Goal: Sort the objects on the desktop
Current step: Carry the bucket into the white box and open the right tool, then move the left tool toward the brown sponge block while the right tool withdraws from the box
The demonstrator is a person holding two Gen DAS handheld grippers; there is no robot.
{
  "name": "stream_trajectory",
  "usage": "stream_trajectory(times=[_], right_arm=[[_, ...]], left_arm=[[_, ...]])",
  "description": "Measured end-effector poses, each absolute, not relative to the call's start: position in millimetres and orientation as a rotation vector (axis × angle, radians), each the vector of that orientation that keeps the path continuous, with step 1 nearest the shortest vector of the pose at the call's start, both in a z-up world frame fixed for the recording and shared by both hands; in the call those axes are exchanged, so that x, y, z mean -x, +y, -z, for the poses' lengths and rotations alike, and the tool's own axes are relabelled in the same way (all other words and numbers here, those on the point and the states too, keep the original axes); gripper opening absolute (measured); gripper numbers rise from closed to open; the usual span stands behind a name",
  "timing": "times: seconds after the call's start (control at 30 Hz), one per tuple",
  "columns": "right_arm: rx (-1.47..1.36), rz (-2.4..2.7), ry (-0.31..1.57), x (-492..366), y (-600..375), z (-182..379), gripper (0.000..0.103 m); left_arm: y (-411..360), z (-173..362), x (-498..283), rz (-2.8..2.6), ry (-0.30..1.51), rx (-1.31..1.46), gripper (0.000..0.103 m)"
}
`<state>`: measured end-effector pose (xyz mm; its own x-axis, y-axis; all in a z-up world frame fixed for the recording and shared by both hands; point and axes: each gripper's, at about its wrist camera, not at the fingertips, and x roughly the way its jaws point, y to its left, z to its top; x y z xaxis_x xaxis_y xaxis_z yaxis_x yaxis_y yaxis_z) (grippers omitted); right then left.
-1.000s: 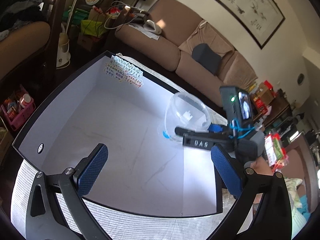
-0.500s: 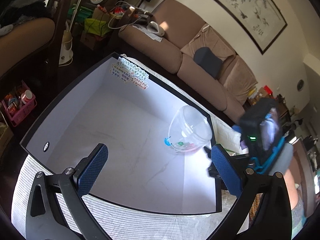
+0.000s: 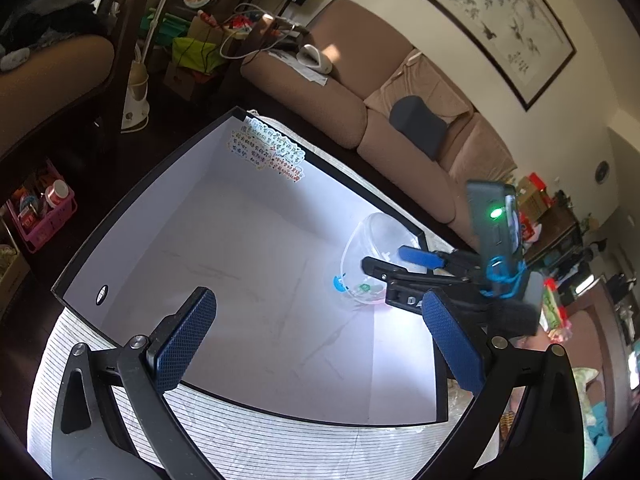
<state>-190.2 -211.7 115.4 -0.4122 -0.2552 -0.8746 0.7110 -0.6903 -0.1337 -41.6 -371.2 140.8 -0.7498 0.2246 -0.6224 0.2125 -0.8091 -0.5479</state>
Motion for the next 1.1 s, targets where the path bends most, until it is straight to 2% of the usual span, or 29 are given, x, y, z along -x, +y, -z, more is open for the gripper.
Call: stream_trajectory(times=[0.07, 0.13, 0.2, 0.27, 0.33, 0.4, 0.47, 0.53, 0.67, 0.8, 1.0, 1.1], right_arm=[[-1.168, 2.175, 0.806, 192.6, -211.0, -109.8, 0.060], [-1.173, 2.171, 0.786, 198.4, -205.8, -108.7, 0.060], [-1.172, 2.162, 0.684, 196.6, -196.9, -114.7, 0.059], [-1.180, 2.123, 0.499, 194.8, -179.8, -128.5, 0.058], [-1.168, 2.113, 0.367, 189.9, -159.5, -145.9, 0.061], [-1.138, 2.115, 0.281, 182.9, -135.0, -163.4, 0.061], [-1.101, 2.142, 0.224, 171.9, -103.0, -182.3, 0.065], [-1.070, 2.185, 0.164, 167.2, -65.4, -197.2, 0.077], [-1.051, 2.292, 0.030, 143.0, 27.8, -212.4, 0.080], [-1.094, 2.372, -0.026, 120.4, 93.1, -204.5, 0.081], [-1.109, 2.373, -0.178, 93.4, 158.3, -178.4, 0.081], [-1.107, 2.355, -0.159, 87.7, 164.1, -163.2, 0.081]], left_arm=[[-369.9, -141.0, 43.6, -2.769, -0.961, 1.110, 0.103], [-367.4, -141.1, 46.2, -2.765, -0.945, 1.112, 0.103], [-361.2, -142.4, 49.2, -2.758, -0.915, 1.108, 0.103], [-353.2, -145.4, 51.5, -2.752, -0.877, 1.101, 0.103], [-343.3, -149.5, 52.6, -2.746, -0.833, 1.093, 0.103], [-329.1, -154.9, 53.2, -2.736, -0.779, 1.077, 0.103], [-313.1, -160.4, 54.4, -2.712, -0.723, 1.057, 0.103], [-291.1, -166.1, 56.6, -2.677, -0.663, 1.036, 0.103], [-231.2, -176.8, 56.6, -2.611, -0.477, 0.996, 0.103], [-169.4, -176.4, 53.6, -2.533, -0.326, 0.998, 0.103], [-109.3, -169.8, 44.0, -2.444, -0.263, 1.024, 0.103], [-94.6, -165.3, 40.6, -2.428, -0.243, 1.036, 0.103]])
